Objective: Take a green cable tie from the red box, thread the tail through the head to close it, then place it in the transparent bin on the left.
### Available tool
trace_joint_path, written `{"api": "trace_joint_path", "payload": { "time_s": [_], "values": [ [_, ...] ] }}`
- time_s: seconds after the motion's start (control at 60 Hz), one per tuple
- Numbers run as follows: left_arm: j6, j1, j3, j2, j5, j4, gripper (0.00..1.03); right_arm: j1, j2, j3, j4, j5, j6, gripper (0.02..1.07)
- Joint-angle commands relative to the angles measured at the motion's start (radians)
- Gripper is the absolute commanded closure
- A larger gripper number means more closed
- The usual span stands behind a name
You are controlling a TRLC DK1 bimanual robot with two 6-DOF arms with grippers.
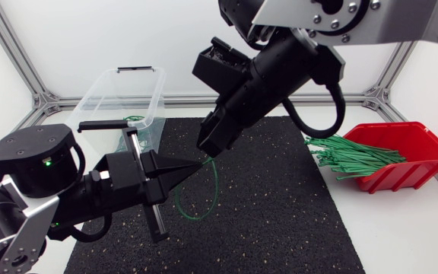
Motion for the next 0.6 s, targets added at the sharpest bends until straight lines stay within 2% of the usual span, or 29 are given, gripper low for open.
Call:
{"api": "trace_joint_path", "payload": {
  "time_s": [0.0, 0.283, 0.367, 0.45, 0.583],
  "values": [
    [0.024, 0.010, 0.012, 0.010, 0.001, 0.011, 1.00, -0.002, -0.024, -0.012, -0.009, 0.005, 0.000, 0.64],
    [0.024, 0.017, 0.023, 0.012, 0.001, 0.013, 1.00, -0.002, -0.041, -0.029, -0.023, 0.021, 0.001, 0.62],
    [0.024, 0.017, 0.026, 0.013, 0.001, 0.011, 1.00, 0.001, -0.044, -0.037, -0.023, 0.050, 0.000, 0.67],
    [0.024, 0.017, 0.028, 0.019, 0.001, 0.011, 1.00, 0.007, -0.049, -0.049, -0.023, 0.065, 0.001, 0.67],
    [0.024, 0.014, 0.032, 0.021, -0.002, 0.010, 1.00, 0.015, -0.050, -0.057, -0.023, 0.081, -0.003, 0.79]
  ]
}}
